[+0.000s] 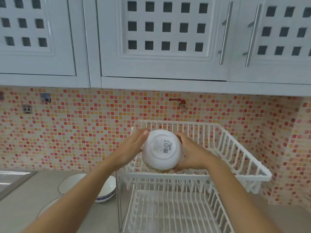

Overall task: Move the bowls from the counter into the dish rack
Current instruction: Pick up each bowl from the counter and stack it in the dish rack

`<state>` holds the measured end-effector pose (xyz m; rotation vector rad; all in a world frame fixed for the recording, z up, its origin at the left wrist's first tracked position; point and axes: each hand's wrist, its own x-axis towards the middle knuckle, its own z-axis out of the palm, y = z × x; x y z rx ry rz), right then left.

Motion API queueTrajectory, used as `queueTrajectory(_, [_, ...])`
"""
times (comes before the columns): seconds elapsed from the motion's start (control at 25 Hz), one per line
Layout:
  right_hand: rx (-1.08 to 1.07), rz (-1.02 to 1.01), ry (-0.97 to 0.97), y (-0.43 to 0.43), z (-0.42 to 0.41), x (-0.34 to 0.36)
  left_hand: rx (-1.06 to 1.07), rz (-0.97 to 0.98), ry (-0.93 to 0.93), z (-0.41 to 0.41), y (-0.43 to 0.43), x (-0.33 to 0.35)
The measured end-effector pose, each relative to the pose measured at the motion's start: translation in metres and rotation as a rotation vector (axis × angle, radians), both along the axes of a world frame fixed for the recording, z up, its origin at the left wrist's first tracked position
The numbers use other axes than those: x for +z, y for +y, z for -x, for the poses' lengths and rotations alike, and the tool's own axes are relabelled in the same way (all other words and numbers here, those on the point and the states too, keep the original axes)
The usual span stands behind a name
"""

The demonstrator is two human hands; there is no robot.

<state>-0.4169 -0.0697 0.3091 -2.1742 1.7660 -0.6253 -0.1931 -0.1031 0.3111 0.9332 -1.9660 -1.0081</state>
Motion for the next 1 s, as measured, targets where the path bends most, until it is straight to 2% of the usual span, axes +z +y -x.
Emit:
queueTrajectory(0.16, [0.006, 0.004, 0.022, -0.002, -0.001, -0.002, 0.09, 0.194, -0.188, 0.004, 0.0, 0.0])
queueTrajectory(0.24, [-0.021, -0.017, 0.056, -0.001, 0.004, 0.001, 0.107, 0.227, -0.225, 0.007, 0.0, 0.0])
queueTrajectory(0.36, [-0.133, -0.081, 0.053, 0.005, 0.003, 0.005, 0.235, 0.245, -0.052, -0.002, 0.004, 0.001])
queueTrajectory(0.44, [-0.14, -0.023, -0.01, 0.011, -0.009, 0.011, 0.303, 0.259, 0.055, -0.015, 0.007, 0.007])
queueTrajectory(0.52, [-0.128, 0.085, -0.054, 0.017, -0.028, 0.021, 0.315, 0.253, 0.05, -0.031, 0.006, 0.013])
queueTrajectory(0.76, [-0.001, 0.378, -0.265, 0.023, -0.145, 0.022, 0.346, 0.23, -0.029, -0.123, 0.022, 0.002])
queueTrajectory(0.88, [0.054, 0.347, -0.259, 0.005, -0.214, -0.008, 0.407, 0.186, -0.149, -0.174, 0.023, -0.021])
queueTrajectory(1.0, [0.049, 0.215, -0.151, -0.018, -0.268, -0.06, 0.457, 0.059, -0.351, -0.218, 0.014, -0.067])
